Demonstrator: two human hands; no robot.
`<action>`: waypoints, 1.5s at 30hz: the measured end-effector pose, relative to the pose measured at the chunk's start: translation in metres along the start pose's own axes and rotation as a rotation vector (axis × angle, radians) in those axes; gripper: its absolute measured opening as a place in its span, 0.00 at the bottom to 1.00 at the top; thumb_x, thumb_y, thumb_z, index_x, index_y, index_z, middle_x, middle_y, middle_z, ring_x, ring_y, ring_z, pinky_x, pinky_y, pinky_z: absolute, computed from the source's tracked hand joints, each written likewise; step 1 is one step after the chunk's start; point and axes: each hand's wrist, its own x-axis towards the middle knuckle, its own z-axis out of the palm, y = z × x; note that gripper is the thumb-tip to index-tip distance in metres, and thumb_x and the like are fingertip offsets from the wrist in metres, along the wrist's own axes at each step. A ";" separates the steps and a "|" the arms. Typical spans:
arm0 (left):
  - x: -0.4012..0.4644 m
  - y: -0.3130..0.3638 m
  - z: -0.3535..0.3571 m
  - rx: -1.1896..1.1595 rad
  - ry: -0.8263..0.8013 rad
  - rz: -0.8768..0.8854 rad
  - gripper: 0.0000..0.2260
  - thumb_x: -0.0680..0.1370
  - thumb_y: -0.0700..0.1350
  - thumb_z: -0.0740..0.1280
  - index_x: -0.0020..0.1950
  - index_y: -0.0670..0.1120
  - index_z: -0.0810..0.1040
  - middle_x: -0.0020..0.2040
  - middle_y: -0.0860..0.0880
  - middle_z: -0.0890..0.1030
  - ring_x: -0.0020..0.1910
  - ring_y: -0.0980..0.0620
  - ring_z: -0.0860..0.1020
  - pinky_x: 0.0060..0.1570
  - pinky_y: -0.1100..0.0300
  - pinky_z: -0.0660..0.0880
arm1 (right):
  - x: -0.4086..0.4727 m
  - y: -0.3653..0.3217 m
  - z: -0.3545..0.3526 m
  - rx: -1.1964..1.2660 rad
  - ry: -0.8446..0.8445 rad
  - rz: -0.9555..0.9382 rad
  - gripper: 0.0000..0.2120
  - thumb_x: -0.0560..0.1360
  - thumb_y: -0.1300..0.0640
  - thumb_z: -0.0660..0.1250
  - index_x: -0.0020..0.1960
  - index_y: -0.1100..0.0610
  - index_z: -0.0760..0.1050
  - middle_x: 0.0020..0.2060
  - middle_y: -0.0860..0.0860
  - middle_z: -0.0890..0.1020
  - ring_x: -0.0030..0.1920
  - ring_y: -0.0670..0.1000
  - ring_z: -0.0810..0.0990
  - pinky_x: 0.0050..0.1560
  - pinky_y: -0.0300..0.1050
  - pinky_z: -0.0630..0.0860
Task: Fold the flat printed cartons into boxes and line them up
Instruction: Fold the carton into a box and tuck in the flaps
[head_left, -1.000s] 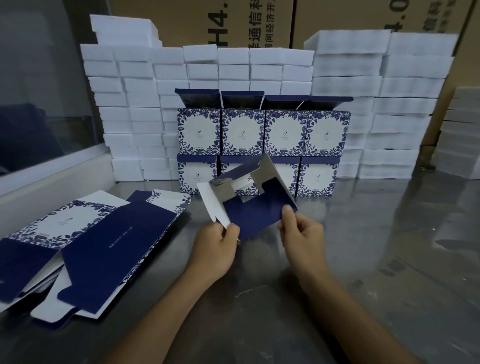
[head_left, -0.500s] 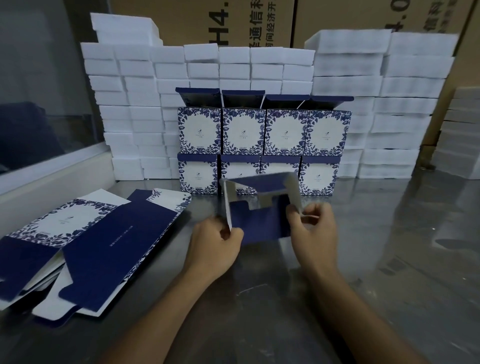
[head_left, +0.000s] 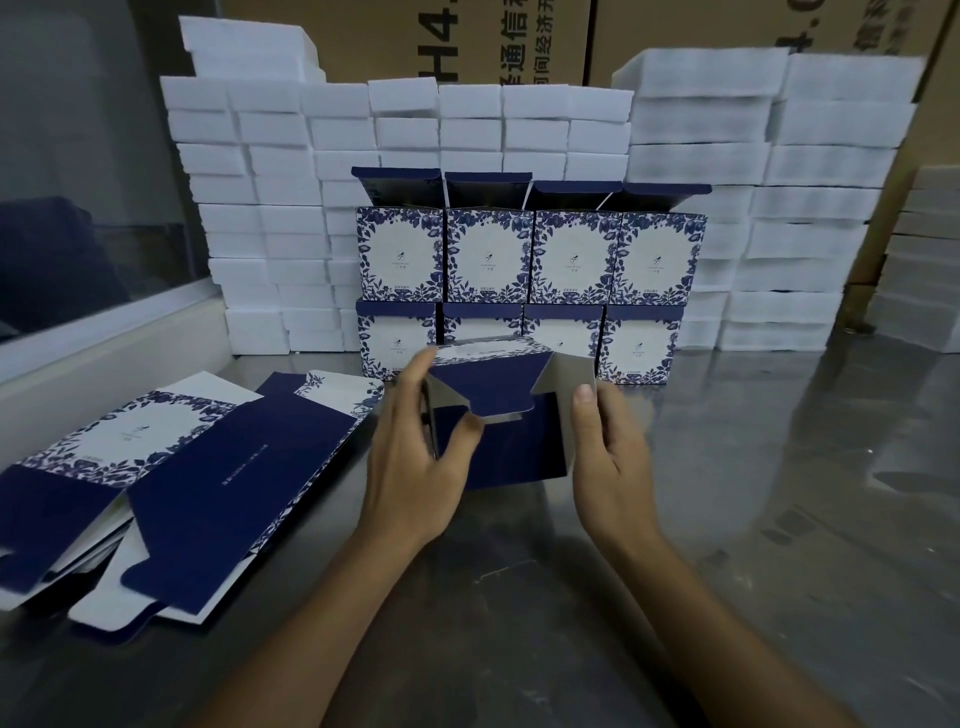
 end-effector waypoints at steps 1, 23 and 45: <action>0.001 0.000 0.000 0.005 0.010 0.001 0.24 0.73 0.62 0.63 0.68 0.63 0.65 0.65 0.56 0.73 0.63 0.57 0.73 0.58 0.57 0.72 | 0.000 0.001 0.000 0.011 -0.014 0.024 0.13 0.82 0.43 0.54 0.43 0.43 0.72 0.37 0.40 0.77 0.38 0.40 0.74 0.40 0.36 0.71; -0.001 0.006 0.006 0.011 0.084 -0.008 0.20 0.74 0.67 0.60 0.48 0.50 0.72 0.48 0.52 0.76 0.48 0.60 0.74 0.45 0.65 0.70 | 0.003 0.007 -0.006 -0.304 0.086 0.031 0.06 0.77 0.57 0.73 0.43 0.58 0.79 0.39 0.47 0.82 0.39 0.42 0.80 0.43 0.45 0.78; 0.000 0.007 0.004 0.033 0.126 -0.062 0.21 0.72 0.71 0.59 0.46 0.53 0.71 0.47 0.53 0.77 0.47 0.54 0.76 0.43 0.57 0.73 | 0.007 0.026 -0.010 -0.394 -0.058 0.263 0.05 0.75 0.56 0.76 0.42 0.58 0.84 0.35 0.49 0.85 0.37 0.48 0.83 0.43 0.47 0.82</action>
